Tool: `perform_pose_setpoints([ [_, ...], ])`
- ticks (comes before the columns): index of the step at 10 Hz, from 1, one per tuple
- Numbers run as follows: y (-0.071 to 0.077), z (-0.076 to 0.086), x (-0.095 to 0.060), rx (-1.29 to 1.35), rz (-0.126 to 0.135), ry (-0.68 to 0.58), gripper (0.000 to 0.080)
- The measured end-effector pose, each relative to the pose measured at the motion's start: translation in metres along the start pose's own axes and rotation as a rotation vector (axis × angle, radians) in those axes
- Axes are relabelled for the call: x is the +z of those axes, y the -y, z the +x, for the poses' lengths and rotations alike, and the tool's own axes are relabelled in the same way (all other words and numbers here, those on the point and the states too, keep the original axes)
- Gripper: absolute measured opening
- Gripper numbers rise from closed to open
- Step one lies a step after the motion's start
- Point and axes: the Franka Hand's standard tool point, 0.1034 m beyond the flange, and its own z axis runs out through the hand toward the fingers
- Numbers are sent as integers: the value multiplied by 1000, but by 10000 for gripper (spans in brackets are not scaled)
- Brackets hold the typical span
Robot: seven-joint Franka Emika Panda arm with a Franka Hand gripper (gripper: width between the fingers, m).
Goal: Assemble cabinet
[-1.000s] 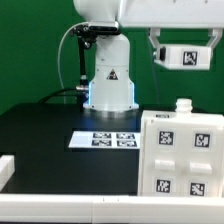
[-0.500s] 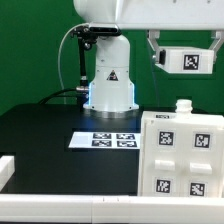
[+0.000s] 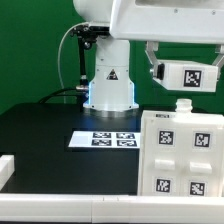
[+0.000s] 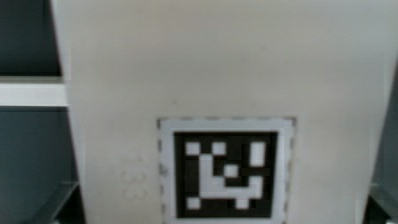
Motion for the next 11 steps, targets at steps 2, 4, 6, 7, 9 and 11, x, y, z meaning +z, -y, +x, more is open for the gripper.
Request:
perform_pose_setpoints([
  [2,3,-3,5,7,0,5,560],
  [4,6,-6,11,5,-2,4,560],
  [6,8,-8,18,3,-4,-1,560],
  [7,9,-9,21,3,-5,0,560],
  [9,11,-10,23,4,-6,3,560],
  [11,14,-11,23,2,-5,4,560],
])
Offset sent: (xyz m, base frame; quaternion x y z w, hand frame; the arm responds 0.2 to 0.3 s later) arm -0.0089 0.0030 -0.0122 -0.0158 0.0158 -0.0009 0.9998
